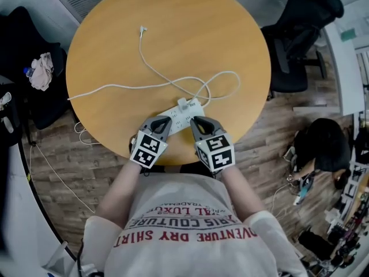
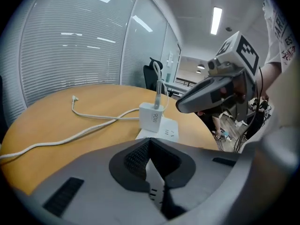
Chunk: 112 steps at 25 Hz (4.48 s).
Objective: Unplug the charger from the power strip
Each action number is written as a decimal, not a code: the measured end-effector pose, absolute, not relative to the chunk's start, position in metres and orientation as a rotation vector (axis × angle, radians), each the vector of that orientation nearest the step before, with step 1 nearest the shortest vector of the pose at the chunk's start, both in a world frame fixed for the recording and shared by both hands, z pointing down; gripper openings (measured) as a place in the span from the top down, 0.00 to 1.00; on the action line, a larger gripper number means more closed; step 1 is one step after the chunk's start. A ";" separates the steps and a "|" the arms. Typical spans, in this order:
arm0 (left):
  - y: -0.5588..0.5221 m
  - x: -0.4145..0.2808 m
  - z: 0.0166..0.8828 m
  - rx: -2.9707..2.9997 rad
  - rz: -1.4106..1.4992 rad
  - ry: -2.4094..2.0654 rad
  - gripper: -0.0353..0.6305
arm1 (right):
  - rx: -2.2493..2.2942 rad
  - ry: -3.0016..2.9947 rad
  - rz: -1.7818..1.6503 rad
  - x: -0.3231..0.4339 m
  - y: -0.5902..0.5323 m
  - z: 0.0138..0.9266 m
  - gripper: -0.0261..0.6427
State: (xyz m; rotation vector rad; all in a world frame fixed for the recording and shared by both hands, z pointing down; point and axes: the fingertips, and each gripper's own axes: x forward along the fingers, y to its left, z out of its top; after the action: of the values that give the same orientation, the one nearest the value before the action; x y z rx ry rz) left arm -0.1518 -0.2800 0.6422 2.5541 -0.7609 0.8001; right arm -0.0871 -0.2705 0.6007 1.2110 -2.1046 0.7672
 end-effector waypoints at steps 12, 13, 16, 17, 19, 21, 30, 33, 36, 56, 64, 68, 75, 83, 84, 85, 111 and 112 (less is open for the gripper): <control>-0.266 -0.141 0.667 2.550 1.087 -0.664 0.90 | 1.138 -1.949 0.799 -0.104 -0.295 0.631 0.66; -0.266 -0.141 0.667 2.544 1.083 -0.657 0.90 | 1.136 -1.942 0.805 -0.105 -0.299 0.632 0.66; -0.266 -0.140 0.666 2.544 1.080 -0.652 0.90 | 1.127 -1.912 0.826 -0.107 -0.306 0.641 0.66; -0.266 -0.140 0.666 2.549 1.082 -0.654 0.90 | 1.125 -1.897 0.839 -0.107 -0.306 0.645 0.66; -0.267 -0.140 0.667 2.555 1.086 -0.656 0.90 | 1.133 -1.872 0.877 -0.107 -0.308 0.653 0.66; -0.267 -0.140 0.667 2.557 1.087 -0.656 0.90 | 1.148 -1.851 0.914 -0.106 -0.310 0.660 0.67; -0.268 -0.142 0.668 2.562 1.093 -0.667 0.90 | 1.093 -1.789 0.853 -0.112 -0.310 0.663 0.72; -0.268 -0.143 0.666 2.565 1.083 -0.667 0.90 | 1.101 -1.776 0.840 -0.112 -0.305 0.661 0.73; -0.267 -0.141 0.666 2.593 1.091 -0.664 0.90 | 1.135 -1.775 0.825 -0.108 -0.301 0.657 0.73; -0.268 -0.143 0.667 2.477 1.078 -0.651 0.90 | 1.242 -2.044 0.665 -0.087 -0.311 0.564 0.73; -0.296 -0.150 0.596 2.524 0.858 -0.900 0.90 | 1.353 -2.263 0.675 -0.077 -0.322 0.517 0.73; -0.313 -0.165 0.543 2.556 0.695 -1.069 0.90 | 1.334 -2.345 0.604 -0.085 -0.325 0.495 0.73; -0.322 -0.184 0.444 2.671 0.406 -1.264 0.90 | 1.287 -2.499 0.482 -0.099 -0.330 0.446 0.73; -0.314 -0.227 0.378 2.663 0.145 -1.512 0.90 | 1.338 -2.543 0.474 -0.099 -0.332 0.421 0.73; -0.313 -0.230 0.375 2.661 0.132 -1.524 0.90 | 1.340 -2.548 0.467 -0.100 -0.332 0.419 0.73; -0.312 -0.232 0.373 2.657 0.119 -1.531 0.90 | 1.339 -2.550 0.461 -0.100 -0.331 0.418 0.73; -0.321 -0.237 0.385 2.591 0.121 -1.526 0.90 | 1.369 -2.493 0.433 -0.099 -0.332 0.421 0.73; -0.321 -0.237 0.386 2.590 0.123 -1.527 0.90 | 1.374 -2.494 0.433 -0.098 -0.332 0.420 0.73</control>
State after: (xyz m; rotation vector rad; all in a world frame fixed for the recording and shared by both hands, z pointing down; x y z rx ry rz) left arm -0.2372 -0.3211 0.3860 2.5902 -1.5266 0.1231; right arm -0.0980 -0.3317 0.4205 1.3735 -2.4940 0.4331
